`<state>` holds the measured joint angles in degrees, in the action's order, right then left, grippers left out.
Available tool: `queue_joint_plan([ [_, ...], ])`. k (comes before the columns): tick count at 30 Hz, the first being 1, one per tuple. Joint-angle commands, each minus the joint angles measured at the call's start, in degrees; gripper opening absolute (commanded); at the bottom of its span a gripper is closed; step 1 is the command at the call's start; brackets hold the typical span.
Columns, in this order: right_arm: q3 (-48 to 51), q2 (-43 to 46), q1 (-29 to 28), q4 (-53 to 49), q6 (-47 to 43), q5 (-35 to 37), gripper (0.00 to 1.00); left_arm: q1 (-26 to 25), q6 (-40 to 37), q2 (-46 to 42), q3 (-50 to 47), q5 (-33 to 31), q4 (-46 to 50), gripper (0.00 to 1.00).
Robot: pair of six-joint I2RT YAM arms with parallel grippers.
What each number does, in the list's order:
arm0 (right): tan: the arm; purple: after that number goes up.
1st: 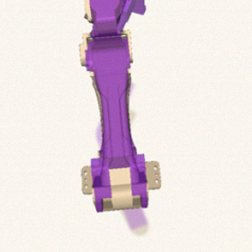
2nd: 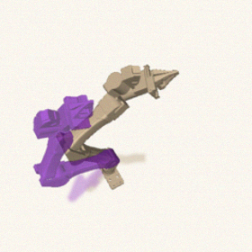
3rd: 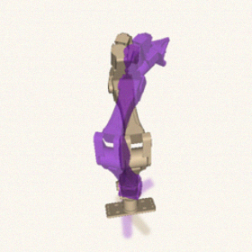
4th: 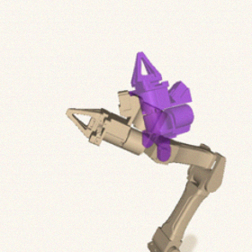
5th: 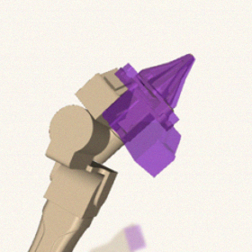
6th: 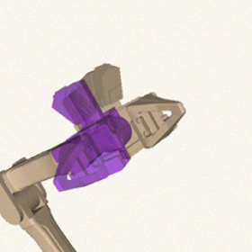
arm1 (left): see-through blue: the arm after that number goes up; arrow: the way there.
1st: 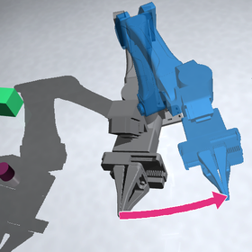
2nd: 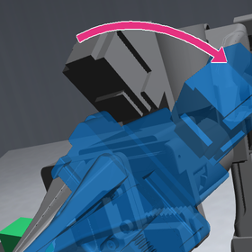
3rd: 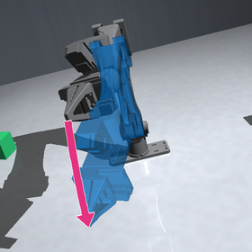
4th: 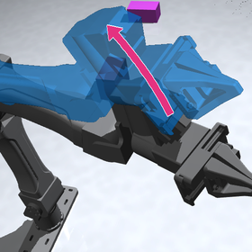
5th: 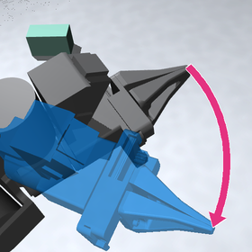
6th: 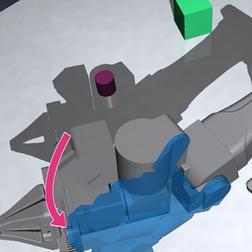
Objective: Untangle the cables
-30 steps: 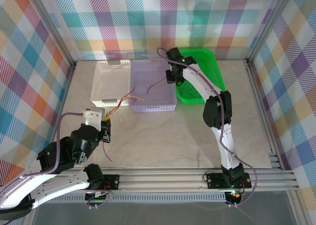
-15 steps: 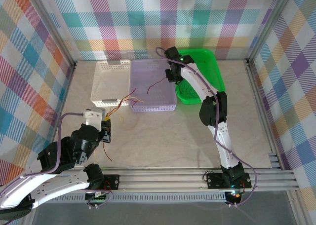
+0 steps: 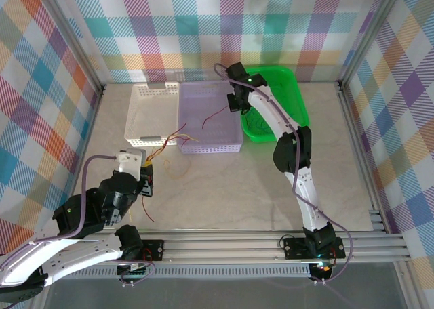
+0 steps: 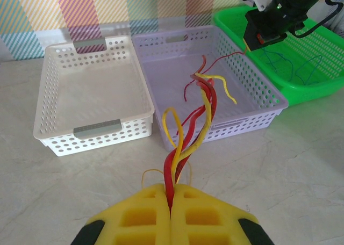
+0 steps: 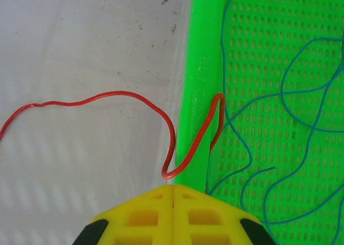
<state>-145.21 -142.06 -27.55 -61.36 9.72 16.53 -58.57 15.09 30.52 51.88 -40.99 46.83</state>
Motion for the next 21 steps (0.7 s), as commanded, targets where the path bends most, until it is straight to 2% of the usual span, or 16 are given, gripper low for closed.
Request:
queue_joint_plan([
  [1,-2.2,-0.1,0.2,-1.3,-0.8,0.7,0.0,1.0,-1.4,-0.2,-0.4,0.3,-0.5,0.0],
  [4,-1.8,1.4,0.6,-1.2,-0.7,1.2,0.0,1.1,-1.4,-0.2,-0.3,0.3,-0.5,0.0],
  [6,-0.9,2.6,2.0,-1.2,0.9,-0.1,0.07,1.1,-1.4,-0.2,-0.4,0.6,-0.5,0.0],
  [11,5.7,6.2,6.1,1.5,3.9,-7.2,0.2,1.2,-1.4,0.0,-0.4,0.9,-0.6,0.0],
  [17,19.5,12.2,8.9,11.1,5.6,-13.0,0.26,1.3,-1.8,0.9,-0.5,1.6,-0.8,0.0],
  [21,24.7,12.6,10.2,15.8,7.0,-20.3,0.27,1.6,-2.1,1.5,-0.4,1.9,-0.9,0.0],
])
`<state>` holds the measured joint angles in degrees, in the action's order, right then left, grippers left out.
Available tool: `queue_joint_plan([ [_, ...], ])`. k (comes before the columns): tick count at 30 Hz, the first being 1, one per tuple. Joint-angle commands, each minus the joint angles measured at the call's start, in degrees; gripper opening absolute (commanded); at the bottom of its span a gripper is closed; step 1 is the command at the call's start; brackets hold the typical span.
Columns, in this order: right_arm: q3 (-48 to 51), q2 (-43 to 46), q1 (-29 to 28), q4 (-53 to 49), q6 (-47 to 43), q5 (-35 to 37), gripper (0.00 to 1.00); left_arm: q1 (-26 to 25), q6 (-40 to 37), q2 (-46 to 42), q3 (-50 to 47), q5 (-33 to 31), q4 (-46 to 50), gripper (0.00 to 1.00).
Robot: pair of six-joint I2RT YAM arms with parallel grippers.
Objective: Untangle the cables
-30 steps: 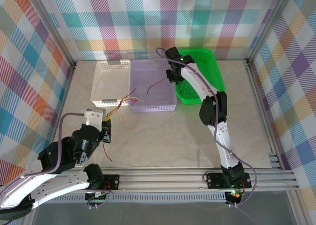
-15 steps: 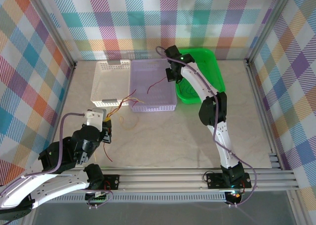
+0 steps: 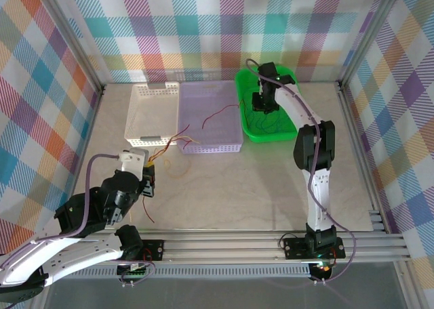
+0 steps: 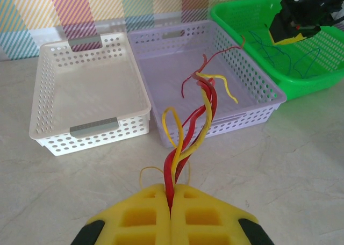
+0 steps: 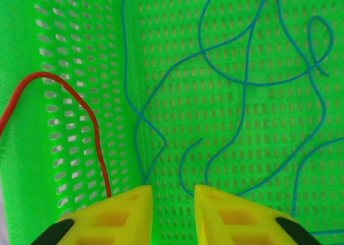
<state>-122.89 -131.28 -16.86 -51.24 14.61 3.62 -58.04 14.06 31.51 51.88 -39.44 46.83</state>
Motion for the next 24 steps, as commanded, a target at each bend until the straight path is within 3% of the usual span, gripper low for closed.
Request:
queue_joint_plan([
  [1,3.6,1.9,-0.2,7.5,2.4,-10.0,0.3,1.1,-1.0,0.6,-0.5,0.4,-1.0,0.0],
  [8,12.4,2.5,2.4,22.0,8.5,-24.9,0.37,1.7,-1.1,1.5,-0.6,0.8,-1.1,0.0],
  [14,14.3,1.0,3.0,28.4,9.5,-28.5,0.38,2.5,-1.5,2.9,-0.6,1.6,-1.5,0.0],
  [24,18.1,0.4,4.2,41.1,14.5,-35.7,0.31,4.9,-1.8,4.5,-0.8,4.0,-2.2,0.0],
])
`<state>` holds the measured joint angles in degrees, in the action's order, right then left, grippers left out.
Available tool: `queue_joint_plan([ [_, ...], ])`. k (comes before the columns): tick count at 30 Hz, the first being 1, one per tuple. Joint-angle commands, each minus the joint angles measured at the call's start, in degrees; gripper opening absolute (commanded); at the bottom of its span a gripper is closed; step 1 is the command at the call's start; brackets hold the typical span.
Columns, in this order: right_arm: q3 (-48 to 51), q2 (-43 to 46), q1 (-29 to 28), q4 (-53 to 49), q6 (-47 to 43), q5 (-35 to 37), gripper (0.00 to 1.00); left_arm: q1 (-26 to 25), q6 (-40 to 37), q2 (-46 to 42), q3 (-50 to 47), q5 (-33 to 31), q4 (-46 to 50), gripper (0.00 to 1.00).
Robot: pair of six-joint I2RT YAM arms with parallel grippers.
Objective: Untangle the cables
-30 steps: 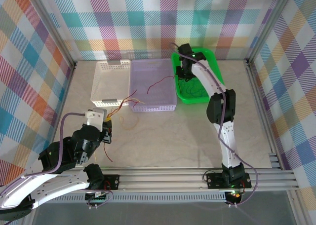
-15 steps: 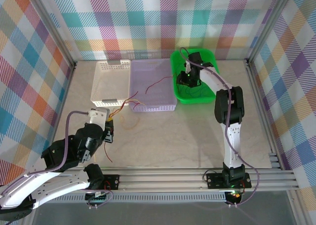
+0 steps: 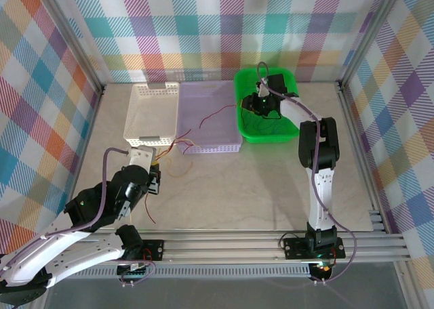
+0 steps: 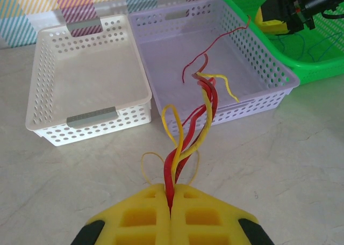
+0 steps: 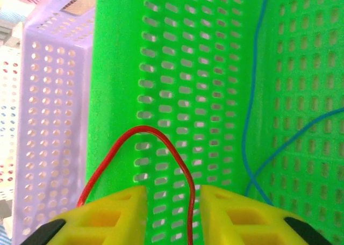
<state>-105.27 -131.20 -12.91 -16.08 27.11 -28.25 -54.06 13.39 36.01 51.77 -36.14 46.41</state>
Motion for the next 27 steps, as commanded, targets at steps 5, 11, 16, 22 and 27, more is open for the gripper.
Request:
queue_joint_plan([
  [5,-2.0,4.9,-1.3,-1.2,0.3,3.2,0.44,1.4,-1.1,-0.7,-0.7,1.1,-1.8,0.0],
  [11,-13.2,5.0,-8.7,-20.3,-8.1,20.3,0.52,2.5,-1.0,-1.8,-0.8,2.0,-1.9,0.0],
  [16,-10.7,7.8,-12.7,-20.4,-7.2,26.3,0.58,2.6,-1.0,-2.0,-0.9,2.6,-1.9,0.0],
  [22,-14.5,5.2,-16.8,-22.2,-6.6,28.2,0.61,2.7,-1.0,-1.1,-0.7,3.7,-2.0,0.0],
  [27,-20.2,-1.1,-17.7,-25.0,-3.9,26.6,0.62,2.7,-1.0,-1.6,-0.8,3.9,-1.9,0.0],
])
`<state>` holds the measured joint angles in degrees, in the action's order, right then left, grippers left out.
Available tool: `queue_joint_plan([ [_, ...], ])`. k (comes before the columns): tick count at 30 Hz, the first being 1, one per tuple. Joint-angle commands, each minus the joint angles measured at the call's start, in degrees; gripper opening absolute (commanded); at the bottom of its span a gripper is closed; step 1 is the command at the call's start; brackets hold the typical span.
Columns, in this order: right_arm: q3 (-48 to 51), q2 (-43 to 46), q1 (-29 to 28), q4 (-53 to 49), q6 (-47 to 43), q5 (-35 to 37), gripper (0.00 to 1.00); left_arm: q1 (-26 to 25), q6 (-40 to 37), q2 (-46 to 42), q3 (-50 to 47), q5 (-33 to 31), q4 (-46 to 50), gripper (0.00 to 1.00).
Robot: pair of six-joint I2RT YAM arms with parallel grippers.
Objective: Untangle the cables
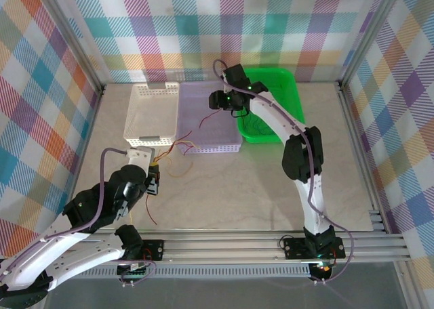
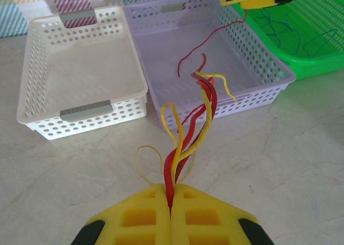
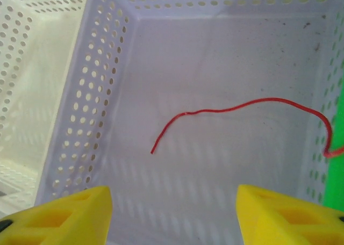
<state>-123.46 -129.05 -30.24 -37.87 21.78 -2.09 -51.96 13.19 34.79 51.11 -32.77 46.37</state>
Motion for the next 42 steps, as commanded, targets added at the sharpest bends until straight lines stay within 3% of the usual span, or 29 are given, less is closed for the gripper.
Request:
queue_joint_plan([
  [1,-1.6,-3.7,-0.4,-2.5,2.2,0.6,0.62,0.6,-0.7,-0.4,-0.3,0.7,-1.9,0.0],
  [13,-7.4,-11.5,-0.5,-1.2,5.9,2.4,0.68,0.6,-0.8,-0.2,-0.2,0.9,-1.9,0.0],
  [33,-19.5,-22.5,-0.5,0.0,12.8,9.9,0.69,0.6,-1.2,1.8,-0.3,1.5,-1.7,0.0],
  [40,-20.1,-24.4,-0.5,5.8,16.2,8.4,0.62,0.6,-1.3,2.5,-0.3,1.6,-1.6,0.0],
  [42,-20.1,-24.8,-0.5,7.6,16.6,7.8,0.51,0.6,-1.4,2.7,-0.3,1.7,-1.6,0.0],
])
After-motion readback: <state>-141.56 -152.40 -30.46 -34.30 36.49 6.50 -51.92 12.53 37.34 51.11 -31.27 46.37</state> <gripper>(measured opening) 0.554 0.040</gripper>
